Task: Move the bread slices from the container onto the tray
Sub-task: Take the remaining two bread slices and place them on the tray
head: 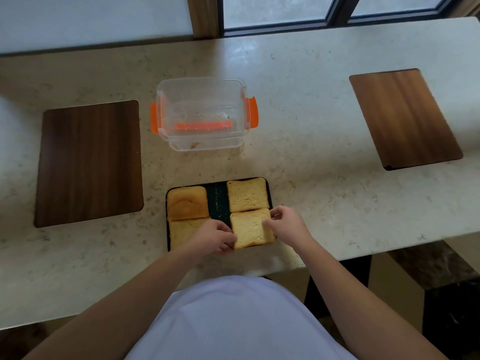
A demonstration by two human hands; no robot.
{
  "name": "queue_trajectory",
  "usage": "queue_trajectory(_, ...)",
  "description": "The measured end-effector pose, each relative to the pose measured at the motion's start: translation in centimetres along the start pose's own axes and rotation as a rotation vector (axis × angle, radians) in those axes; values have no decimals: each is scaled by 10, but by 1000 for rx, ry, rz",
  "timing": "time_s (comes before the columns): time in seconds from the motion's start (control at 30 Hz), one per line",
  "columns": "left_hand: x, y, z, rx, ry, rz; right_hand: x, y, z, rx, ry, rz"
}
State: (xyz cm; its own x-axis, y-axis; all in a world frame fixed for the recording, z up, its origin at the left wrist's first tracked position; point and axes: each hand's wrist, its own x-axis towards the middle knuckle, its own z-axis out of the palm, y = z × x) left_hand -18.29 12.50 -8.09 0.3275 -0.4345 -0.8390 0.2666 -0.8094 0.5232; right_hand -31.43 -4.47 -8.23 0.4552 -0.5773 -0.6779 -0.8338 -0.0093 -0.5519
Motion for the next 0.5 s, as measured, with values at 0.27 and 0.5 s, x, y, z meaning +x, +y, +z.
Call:
queue_trajectory(0.27, 12, 3, 12, 53, 114, 5, 0, -1, 7, -264, 133, -103)
queue_trajectory(0.5, 16, -4, 15, 204, 294, 148, -7, 5, 10, -410, 199, -270)
